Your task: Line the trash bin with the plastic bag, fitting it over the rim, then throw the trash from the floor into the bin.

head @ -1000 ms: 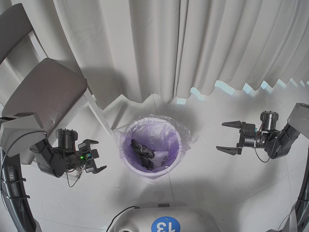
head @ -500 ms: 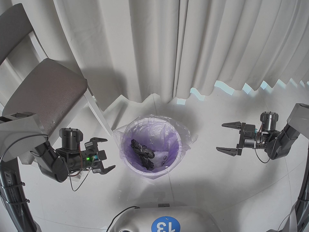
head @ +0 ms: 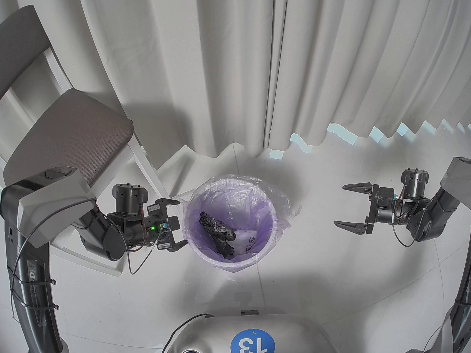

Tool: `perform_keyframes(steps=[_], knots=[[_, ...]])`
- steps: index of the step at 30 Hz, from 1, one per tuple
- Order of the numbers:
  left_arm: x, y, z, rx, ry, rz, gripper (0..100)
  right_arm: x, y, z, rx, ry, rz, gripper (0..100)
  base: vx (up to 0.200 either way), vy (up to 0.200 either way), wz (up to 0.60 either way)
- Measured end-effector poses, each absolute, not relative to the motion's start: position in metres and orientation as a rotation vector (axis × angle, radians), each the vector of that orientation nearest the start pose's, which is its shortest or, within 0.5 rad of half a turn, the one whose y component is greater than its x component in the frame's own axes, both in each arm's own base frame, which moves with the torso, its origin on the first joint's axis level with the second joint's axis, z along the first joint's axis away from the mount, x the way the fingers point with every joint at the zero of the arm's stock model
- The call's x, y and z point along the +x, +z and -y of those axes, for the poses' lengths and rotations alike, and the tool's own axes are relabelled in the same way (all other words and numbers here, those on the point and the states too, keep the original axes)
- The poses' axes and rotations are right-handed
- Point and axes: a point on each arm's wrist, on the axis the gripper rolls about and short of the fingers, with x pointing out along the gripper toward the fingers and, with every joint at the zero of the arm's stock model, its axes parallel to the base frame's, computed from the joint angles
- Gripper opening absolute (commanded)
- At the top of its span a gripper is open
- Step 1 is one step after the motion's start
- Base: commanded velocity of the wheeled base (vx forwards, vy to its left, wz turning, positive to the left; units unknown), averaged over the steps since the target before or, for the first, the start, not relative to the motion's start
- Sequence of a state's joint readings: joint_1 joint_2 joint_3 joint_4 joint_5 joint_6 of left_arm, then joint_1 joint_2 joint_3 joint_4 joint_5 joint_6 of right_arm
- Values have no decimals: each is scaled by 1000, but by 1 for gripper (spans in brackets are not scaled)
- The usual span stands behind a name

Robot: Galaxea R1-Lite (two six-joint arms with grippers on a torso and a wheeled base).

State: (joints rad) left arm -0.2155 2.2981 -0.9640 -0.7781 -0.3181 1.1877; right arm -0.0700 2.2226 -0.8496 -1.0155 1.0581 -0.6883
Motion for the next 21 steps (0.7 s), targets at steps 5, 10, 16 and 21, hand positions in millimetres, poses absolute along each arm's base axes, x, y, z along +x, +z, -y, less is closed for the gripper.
perform_keyframes(steps=[5, 10, 16, 21], knots=[[394, 15, 94, 1102, -786, -182, 100, 374, 53, 11, -440, 1016, 49, 100, 0, 0, 0], [398, 13, 94, 1103, -782, -178, 100, 368, 62, 16, -451, 998, 63, 100, 0, 0, 0], [405, 14, 97, 1106, -775, -161, 0, 360, 69, 18, -462, 988, 77, 100, 0, 0, 0], [406, 11, 98, 1098, -783, -171, 0, 357, 71, 18, -468, 984, 85, 100, 0, 0, 0]])
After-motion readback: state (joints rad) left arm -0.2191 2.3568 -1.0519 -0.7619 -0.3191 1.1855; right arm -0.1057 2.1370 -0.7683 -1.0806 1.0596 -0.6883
